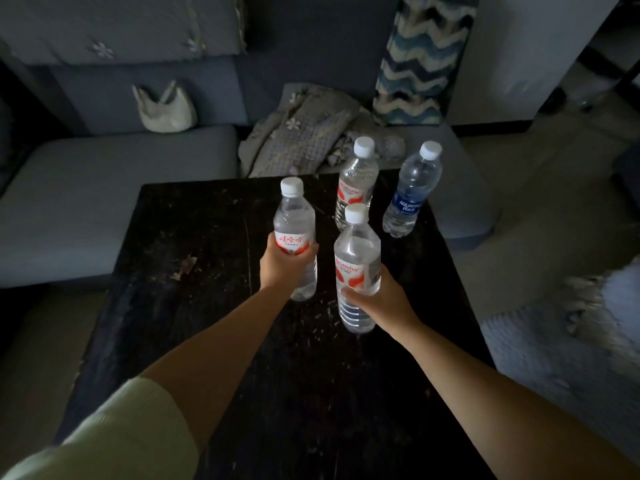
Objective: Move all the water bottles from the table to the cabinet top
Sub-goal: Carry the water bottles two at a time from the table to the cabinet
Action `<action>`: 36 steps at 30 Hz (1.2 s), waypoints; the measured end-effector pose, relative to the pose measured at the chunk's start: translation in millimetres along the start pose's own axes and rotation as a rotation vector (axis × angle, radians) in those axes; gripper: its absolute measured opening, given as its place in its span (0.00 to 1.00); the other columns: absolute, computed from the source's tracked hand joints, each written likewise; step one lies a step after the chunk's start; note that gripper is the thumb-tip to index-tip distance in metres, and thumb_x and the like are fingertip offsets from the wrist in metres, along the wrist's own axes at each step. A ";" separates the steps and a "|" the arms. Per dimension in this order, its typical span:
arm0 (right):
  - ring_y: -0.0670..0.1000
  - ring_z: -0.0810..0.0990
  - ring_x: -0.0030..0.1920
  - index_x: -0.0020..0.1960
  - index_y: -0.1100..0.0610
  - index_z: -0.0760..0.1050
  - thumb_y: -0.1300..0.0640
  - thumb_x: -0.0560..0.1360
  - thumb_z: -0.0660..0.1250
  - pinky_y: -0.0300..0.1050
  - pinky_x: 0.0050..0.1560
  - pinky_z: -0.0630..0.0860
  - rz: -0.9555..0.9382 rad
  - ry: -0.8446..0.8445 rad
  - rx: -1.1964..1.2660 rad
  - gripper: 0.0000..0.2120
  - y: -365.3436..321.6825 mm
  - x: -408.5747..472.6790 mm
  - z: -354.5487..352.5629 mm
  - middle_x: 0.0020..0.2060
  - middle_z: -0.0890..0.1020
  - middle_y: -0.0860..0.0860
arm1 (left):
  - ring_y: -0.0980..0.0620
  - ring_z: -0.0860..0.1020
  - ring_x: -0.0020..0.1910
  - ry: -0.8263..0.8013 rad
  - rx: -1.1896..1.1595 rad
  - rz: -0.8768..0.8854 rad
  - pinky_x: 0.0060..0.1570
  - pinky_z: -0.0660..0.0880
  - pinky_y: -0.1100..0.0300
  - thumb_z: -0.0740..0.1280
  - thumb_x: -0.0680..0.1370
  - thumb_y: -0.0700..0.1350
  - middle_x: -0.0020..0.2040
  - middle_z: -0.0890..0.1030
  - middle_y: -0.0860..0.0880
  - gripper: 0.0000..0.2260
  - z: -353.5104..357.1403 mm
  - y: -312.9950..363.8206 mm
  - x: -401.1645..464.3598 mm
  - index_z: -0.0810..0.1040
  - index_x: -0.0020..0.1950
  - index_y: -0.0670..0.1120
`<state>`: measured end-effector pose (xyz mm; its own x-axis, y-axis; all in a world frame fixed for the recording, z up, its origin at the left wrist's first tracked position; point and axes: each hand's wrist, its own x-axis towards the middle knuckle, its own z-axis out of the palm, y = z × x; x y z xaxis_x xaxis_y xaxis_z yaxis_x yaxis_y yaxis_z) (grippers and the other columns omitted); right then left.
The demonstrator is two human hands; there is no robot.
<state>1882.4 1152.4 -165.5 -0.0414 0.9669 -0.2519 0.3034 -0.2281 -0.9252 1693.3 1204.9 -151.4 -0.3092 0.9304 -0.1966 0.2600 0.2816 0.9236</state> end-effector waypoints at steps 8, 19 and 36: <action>0.41 0.83 0.48 0.57 0.46 0.74 0.49 0.68 0.76 0.36 0.47 0.77 -0.016 -0.157 -0.004 0.20 -24.3 -21.3 -8.0 0.49 0.84 0.44 | 0.56 0.82 0.45 -0.034 0.032 -0.069 0.43 0.79 0.61 0.77 0.66 0.55 0.46 0.83 0.53 0.23 -35.7 -7.7 -65.3 0.75 0.56 0.51; 0.44 0.82 0.52 0.59 0.48 0.75 0.51 0.68 0.76 0.42 0.54 0.77 -0.080 -0.124 0.007 0.21 -39.0 -61.1 -66.1 0.51 0.84 0.45 | 0.53 0.83 0.45 -0.057 0.054 -0.013 0.49 0.81 0.55 0.77 0.65 0.56 0.46 0.84 0.51 0.23 -19.1 29.0 -110.3 0.76 0.55 0.50; 0.40 0.79 0.42 0.55 0.50 0.74 0.44 0.68 0.74 0.35 0.42 0.74 0.180 0.645 0.125 0.19 1.7 -208.5 -121.2 0.43 0.80 0.42 | 0.53 0.83 0.47 -0.763 0.236 0.289 0.48 0.77 0.60 0.77 0.66 0.54 0.49 0.84 0.52 0.24 84.7 73.5 -135.0 0.76 0.59 0.50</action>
<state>2007.0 964.4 -80.1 0.5872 0.7787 -0.2211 0.1389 -0.3660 -0.9202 1831.6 1119.8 -84.8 0.4785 0.8526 -0.2101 0.4442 -0.0287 0.8955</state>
